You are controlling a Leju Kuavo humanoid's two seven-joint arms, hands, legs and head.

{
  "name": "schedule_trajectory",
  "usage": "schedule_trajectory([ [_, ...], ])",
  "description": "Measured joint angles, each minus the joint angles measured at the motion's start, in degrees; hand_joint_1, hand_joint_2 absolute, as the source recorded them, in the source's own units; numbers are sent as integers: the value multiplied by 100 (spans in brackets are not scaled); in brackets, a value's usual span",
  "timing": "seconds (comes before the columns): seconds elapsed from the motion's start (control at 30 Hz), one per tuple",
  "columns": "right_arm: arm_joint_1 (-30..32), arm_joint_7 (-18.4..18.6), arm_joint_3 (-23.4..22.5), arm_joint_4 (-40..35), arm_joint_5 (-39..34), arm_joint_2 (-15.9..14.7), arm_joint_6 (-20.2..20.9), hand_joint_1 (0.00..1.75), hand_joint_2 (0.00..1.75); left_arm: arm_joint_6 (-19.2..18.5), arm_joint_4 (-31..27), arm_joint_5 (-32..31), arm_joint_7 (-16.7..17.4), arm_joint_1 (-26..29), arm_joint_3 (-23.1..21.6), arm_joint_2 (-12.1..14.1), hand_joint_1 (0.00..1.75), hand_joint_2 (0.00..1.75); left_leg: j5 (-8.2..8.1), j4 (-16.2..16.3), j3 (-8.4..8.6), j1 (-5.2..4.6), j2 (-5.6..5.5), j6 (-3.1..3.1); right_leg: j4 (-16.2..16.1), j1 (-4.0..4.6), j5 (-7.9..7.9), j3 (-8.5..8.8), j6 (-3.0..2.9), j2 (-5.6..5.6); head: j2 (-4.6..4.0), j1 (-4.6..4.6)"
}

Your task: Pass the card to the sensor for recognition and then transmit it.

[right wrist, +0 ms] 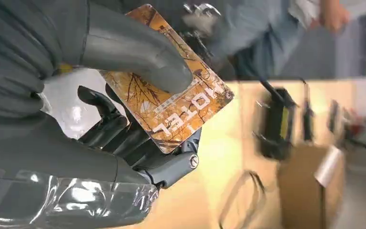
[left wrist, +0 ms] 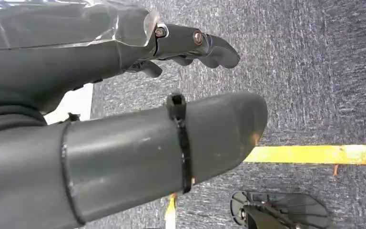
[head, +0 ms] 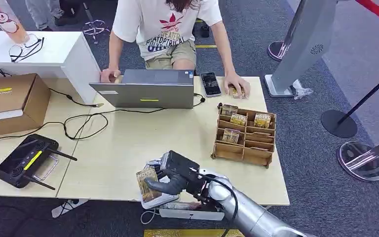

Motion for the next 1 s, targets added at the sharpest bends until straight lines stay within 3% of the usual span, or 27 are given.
schedule_trajectory([
  [0.13, -42, 53, 399, 314, -37, 44, 44, 175, 175, 4, 13, 31, -20, 2, 61, 0, 0, 0, 0, 0, -1, 0, 0, 0, 0, 0, 0, -1, 0, 0, 0, 2],
  [0.3, -94, 140, 766, 741, -205, 151, -272, 175, 175, 20, 24, -2, -50, 8, 79, -2, 0, 0, -1, 0, -1, 0, 0, 0, 0, 0, -1, -1, 1, 0, 0, 0],
  [0.47, -161, 162, 868, 1052, -252, 179, -507, 175, 175, 17, 24, -85, -35, 10, 79, 0, 0, 0, 0, 1, 0, 0, 0, 0, 0, 0, 0, 0, 1, 0, 0, 0],
  [1.0, -287, 90, 877, 1395, -435, 243, -695, 175, 175, -50, 24, -291, 28, 12, 79, 2, 0, 0, 0, 1, 0, 0, 1, 0, 0, 0, 0, 0, 0, 1, 0, 0],
])
